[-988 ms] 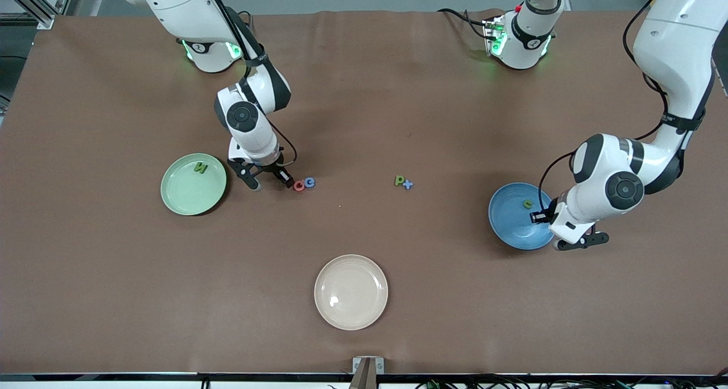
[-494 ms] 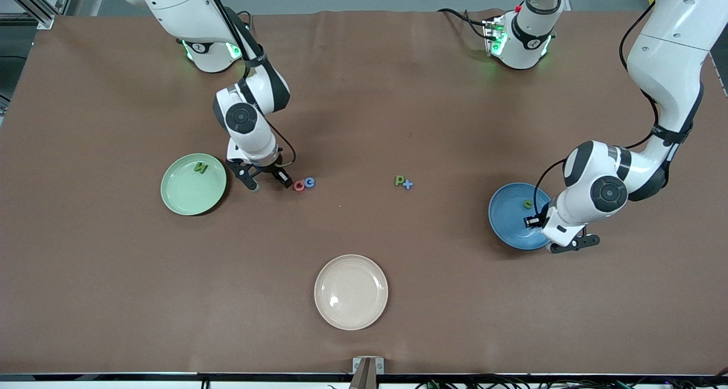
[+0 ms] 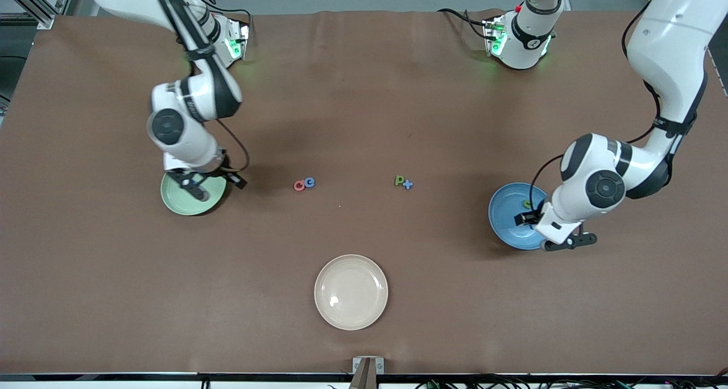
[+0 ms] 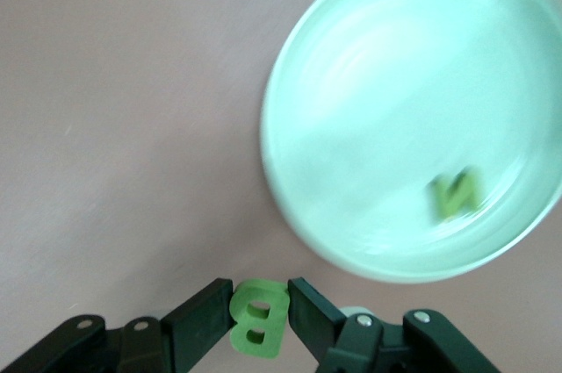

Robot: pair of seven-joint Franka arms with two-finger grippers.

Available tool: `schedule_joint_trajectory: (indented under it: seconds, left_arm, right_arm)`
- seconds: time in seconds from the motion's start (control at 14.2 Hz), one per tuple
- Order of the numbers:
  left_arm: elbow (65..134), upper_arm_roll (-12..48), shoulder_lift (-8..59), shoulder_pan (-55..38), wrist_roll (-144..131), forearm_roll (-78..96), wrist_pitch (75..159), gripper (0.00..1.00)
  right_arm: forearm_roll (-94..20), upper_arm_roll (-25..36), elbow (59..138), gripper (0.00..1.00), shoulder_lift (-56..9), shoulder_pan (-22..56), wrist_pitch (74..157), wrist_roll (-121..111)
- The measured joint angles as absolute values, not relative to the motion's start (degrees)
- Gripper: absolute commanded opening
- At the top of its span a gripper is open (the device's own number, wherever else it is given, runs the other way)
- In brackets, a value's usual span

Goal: Sort upper and lower case letters into plates
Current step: 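Place the m on the blue plate while the right gripper places the B, then grasp the blue x with the left gripper while the right gripper reaches the Q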

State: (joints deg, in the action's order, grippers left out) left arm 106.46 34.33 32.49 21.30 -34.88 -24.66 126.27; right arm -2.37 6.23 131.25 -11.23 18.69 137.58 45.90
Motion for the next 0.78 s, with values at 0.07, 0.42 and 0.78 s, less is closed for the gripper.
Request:
schedule_joint_trajectory:
  seconds: [0.07,0.42,0.78]
  left_arm:
    - [106.49,36.85,31.47,21.14,-38.06,-24.42,124.79,0.99]
    - [106.72,44.02,31.20,16.10,-57.94,-22.13,123.72,0.99]
    - [106.87,44.05,33.47,7.78,-80.93,-19.74,128.86,0.99]
  right_arm:
    - [-2.33,6.28,131.72,0.00,-10.57,15.87,137.20,41.25]
    - [-2.28,6.34,134.86,0.00,-10.26,6.88,138.91,25.89]
    - [-2.28,5.58,139.02,0.00,-10.58,5.91,146.28,24.14]
